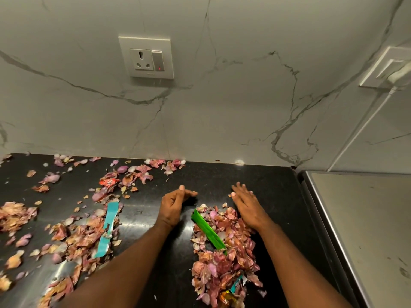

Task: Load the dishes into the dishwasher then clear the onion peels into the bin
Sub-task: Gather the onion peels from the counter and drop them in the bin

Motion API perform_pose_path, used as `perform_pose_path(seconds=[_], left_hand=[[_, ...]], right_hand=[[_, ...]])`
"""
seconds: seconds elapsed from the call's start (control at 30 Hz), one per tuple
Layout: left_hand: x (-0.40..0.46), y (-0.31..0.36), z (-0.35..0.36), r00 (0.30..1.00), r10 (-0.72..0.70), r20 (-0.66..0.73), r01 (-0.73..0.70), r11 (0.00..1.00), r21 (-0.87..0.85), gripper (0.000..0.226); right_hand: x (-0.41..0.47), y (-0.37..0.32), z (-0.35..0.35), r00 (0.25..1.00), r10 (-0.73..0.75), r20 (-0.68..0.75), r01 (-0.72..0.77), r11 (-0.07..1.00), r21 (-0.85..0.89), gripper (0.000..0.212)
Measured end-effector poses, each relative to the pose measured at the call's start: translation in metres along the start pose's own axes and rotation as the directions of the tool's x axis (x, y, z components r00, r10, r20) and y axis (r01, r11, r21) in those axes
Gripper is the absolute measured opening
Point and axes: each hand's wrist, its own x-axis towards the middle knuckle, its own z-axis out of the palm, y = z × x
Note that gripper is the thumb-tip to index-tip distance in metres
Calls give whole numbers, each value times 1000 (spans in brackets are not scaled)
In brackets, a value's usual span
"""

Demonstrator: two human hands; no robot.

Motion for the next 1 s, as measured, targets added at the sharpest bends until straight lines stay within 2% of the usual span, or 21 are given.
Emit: perform_pose_path(seconds=[0.07,0.13,0.23,0.27,0.33,0.4,0.47,0.5,0.57,0.6,0.67,0.73,0.83,0.93,1.0], left_hand=[[1,-1,-1,1000,4,7,-4,1000,23,53],[1,-3,-1,999,23,24,-24,999,32,54],[1,-3,-1,999,39,28,-40,999,25,54],[0,-4,0,999,39,31,-40,999,23,53],[-2,-5,1,999,34,35,-35,999,23,52],[-3,-6,3,998,46,48,-48,998,45,50],[-2,-9,1,996,58,65,-63,996,71,48],[-2,-10,0,996,60,73,-66,994,85,47],[0,-12,-2,993,69,94,-80,989,122,45],[0,-13,-3,991,77,106,-92,985,144,43],[0,-13,-3,986,97,137,-125,968,218,38],[-1,-11,-2,977,106,185,-159,939,306,34],[-4,-9,-5,959,75,273,-203,853,480,41],[-10,-2,-1,903,14,428,-306,721,621,51],[-16,1,-2,892,-38,451,-281,734,618,55]], right_hand=[[-20,-9,9,997,-39,60,26,980,195,48],[-45,-16,12,997,-44,71,11,915,403,39],[-63,-19,10,997,-23,-68,56,841,539,28],[-66,-18,9,991,-7,-134,82,823,562,32],[-67,-16,9,981,29,-194,99,780,618,52],[-68,-16,7,983,46,-176,94,701,707,68],[-74,-20,5,996,17,-92,59,643,764,80],[-78,-24,4,999,3,-50,37,645,763,80],[-88,-31,3,1000,3,-21,13,704,710,65],[-92,-34,2,999,22,-49,16,758,652,52],[-101,-38,2,979,58,-194,52,856,514,22],[-104,-34,4,945,115,-307,38,892,450,11],[-104,-18,8,935,155,-318,-37,936,349,26],[-108,-3,13,976,160,-145,-104,938,331,47],[-118,2,19,993,101,-57,-72,922,379,46]])
